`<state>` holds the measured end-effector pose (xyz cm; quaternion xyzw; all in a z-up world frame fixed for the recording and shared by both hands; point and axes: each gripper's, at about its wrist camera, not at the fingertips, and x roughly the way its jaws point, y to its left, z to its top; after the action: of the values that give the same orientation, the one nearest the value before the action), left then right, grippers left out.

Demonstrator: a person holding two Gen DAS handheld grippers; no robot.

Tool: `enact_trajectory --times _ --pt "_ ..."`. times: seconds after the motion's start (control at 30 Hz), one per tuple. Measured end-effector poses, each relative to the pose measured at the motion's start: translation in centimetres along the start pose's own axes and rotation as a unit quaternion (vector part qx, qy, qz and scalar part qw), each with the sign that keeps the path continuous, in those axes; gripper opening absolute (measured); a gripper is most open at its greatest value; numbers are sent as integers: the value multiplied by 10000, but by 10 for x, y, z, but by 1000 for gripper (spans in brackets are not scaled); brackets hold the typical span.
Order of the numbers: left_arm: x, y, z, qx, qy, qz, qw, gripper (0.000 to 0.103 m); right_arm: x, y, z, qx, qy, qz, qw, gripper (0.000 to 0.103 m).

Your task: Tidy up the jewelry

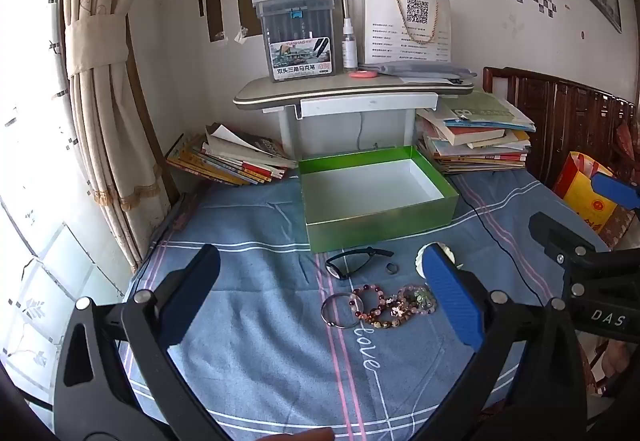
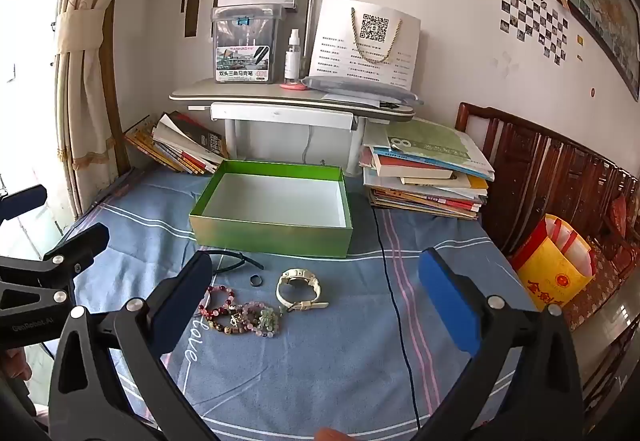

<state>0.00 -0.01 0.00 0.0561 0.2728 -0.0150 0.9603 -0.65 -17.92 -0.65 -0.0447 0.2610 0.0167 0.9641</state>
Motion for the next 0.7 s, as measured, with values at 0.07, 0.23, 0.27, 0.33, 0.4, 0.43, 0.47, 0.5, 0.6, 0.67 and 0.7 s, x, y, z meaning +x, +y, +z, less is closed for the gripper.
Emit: enact_trajectory --times 0.07,0.23,0.27,0.33,0.4,0.43,0.47,0.5,0.6,0.67,0.7 --pt "0 0 0 14 6 9 10000 100 0 0 0 3 5 5 10000 101" --pt "0 0 0 13 29 10 10000 100 0 0 0 0 23 18 10000 101" --pt "0 0 0 11 35 9 10000 100 0 0 1 5 28 12 10000 101" --pt "0 0 0 13 38 5 10000 100 -1 0 1 6 36 21 10000 101" --pt "-1 0 0 12 36 10 10000 100 -2 0 1 8 37 17 10000 101" --pt "-1 0 0 10 36 17 10000 100 -2 0 2 8 39 22 10000 101" --pt "-2 0 0 6 39 21 10000 100 -3 1 2 5 39 27 10000 101" --pt "4 -2 -3 4 47 8 10000 100 -3 1 2 -1 38 32 10000 101" --pt "4 -2 -2 -18 53 17 10000 100 -2 1 1 -5 38 36 10000 101" --pt "3 -1 -2 -30 52 21 10000 100 -1 1 0 -6 38 43 10000 101" --pt "3 -1 -3 -32 49 23 10000 100 -1 2 1 -8 40 33 10000 101"
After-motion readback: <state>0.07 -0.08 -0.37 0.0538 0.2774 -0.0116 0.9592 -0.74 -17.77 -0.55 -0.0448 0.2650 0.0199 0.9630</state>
